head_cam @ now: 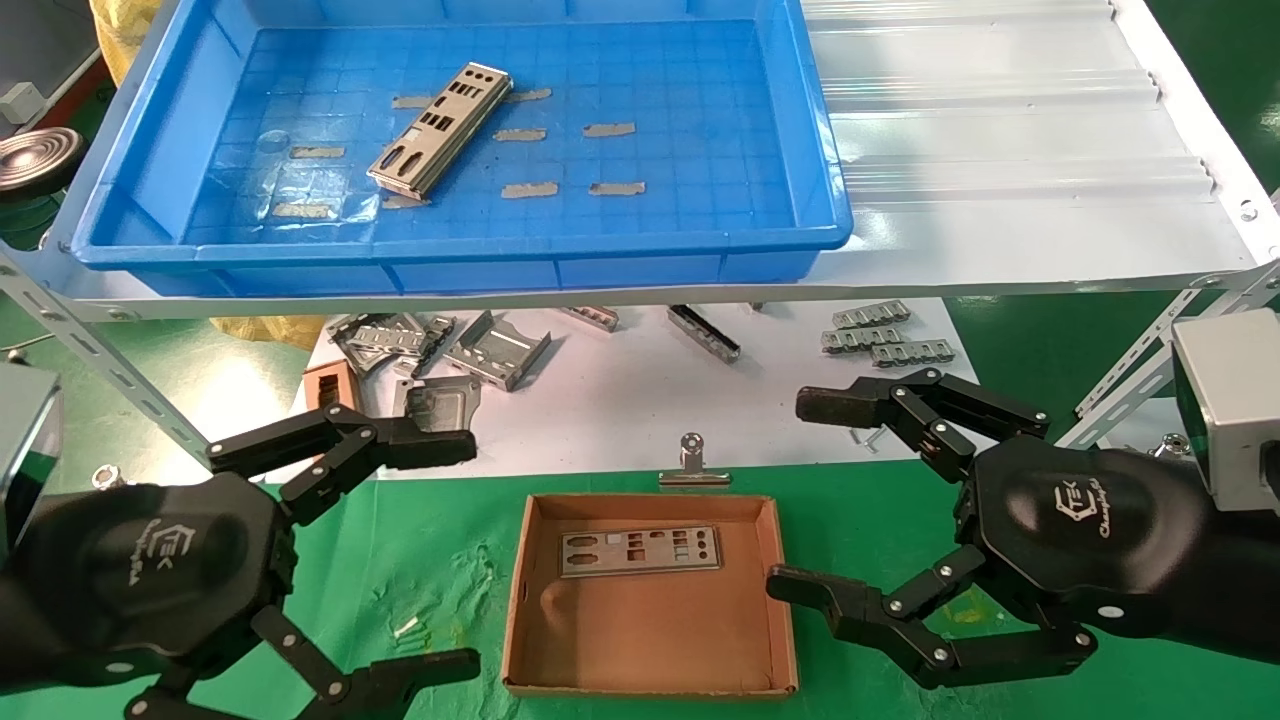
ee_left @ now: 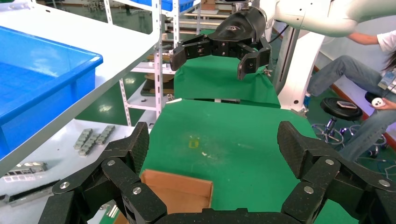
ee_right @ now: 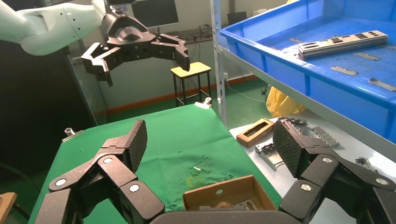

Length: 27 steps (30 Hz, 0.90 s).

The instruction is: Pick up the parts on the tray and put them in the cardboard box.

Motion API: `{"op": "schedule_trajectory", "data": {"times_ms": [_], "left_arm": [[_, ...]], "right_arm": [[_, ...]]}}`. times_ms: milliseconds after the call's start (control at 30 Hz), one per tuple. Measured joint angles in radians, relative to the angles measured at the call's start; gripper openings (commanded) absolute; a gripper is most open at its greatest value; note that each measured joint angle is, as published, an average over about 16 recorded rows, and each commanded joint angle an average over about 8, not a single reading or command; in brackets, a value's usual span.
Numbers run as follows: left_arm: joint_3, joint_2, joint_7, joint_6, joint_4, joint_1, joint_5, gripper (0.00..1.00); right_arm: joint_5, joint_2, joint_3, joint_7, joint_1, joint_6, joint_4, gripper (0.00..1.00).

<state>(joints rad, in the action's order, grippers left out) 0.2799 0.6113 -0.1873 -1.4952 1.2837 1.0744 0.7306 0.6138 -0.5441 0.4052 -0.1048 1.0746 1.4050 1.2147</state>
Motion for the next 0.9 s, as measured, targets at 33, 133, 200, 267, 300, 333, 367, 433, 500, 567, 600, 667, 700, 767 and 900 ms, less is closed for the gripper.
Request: {"op": "schedule_trajectory", "data": {"times_ms": [33, 133, 200, 267, 300, 333, 367, 433, 500, 567, 600, 667, 700, 767, 900], "left_arm": [[0.000, 0.000, 0.000, 0.000, 0.000, 0.000, 0.000, 1.00], [0.000, 0.000, 0.000, 0.000, 0.000, 0.000, 0.000, 1.00], [0.000, 0.000, 0.000, 0.000, 0.000, 0.000, 0.000, 1.00], [0.000, 0.000, 0.000, 0.000, 0.000, 0.000, 0.000, 1.00], [0.000, 0.000, 0.000, 0.000, 0.000, 0.000, 0.000, 1.00], [0.000, 0.000, 0.000, 0.000, 0.000, 0.000, 0.000, 1.00], [0.000, 0.000, 0.000, 0.000, 0.000, 0.000, 0.000, 1.00], [0.000, 0.000, 0.000, 0.000, 0.000, 0.000, 0.000, 1.00], [0.000, 0.000, 0.000, 0.000, 0.000, 0.000, 0.000, 1.00], [0.000, 0.000, 0.000, 0.000, 0.000, 0.000, 0.000, 1.00], [0.000, 0.000, 0.000, 0.000, 0.000, 0.000, 0.000, 1.00], [0.000, 0.000, 0.000, 0.000, 0.000, 0.000, 0.000, 1.00], [0.000, 0.000, 0.000, 0.000, 0.000, 0.000, 0.000, 1.00], [0.000, 0.000, 0.000, 0.000, 0.000, 0.000, 0.000, 1.00], [0.000, 0.000, 0.000, 0.000, 0.000, 0.000, 0.000, 1.00]], "right_arm": [[0.000, 0.000, 0.000, 0.000, 0.000, 0.000, 0.000, 1.00], [0.000, 0.000, 0.000, 0.000, 0.000, 0.000, 0.000, 1.00], [0.000, 0.000, 0.000, 0.000, 0.000, 0.000, 0.000, 1.00], [0.000, 0.000, 0.000, 0.000, 0.000, 0.000, 0.000, 1.00], [0.000, 0.000, 0.000, 0.000, 0.000, 0.000, 0.000, 1.00], [0.000, 0.000, 0.000, 0.000, 0.000, 0.000, 0.000, 1.00], [0.000, 0.000, 0.000, 0.000, 0.000, 0.000, 0.000, 1.00], [0.000, 0.000, 0.000, 0.000, 0.000, 0.000, 0.000, 1.00], [0.000, 0.000, 0.000, 0.000, 0.000, 0.000, 0.000, 1.00], [0.000, 0.000, 0.000, 0.000, 0.000, 0.000, 0.000, 1.00], [0.000, 0.000, 0.000, 0.000, 0.000, 0.000, 0.000, 1.00], [0.000, 0.000, 0.000, 0.000, 0.000, 0.000, 0.000, 1.00], [0.000, 0.000, 0.000, 0.000, 0.000, 0.000, 0.000, 1.00], [0.000, 0.000, 0.000, 0.000, 0.000, 0.000, 0.000, 0.75], [0.000, 0.000, 0.000, 0.000, 0.000, 0.000, 0.000, 0.25]]}}
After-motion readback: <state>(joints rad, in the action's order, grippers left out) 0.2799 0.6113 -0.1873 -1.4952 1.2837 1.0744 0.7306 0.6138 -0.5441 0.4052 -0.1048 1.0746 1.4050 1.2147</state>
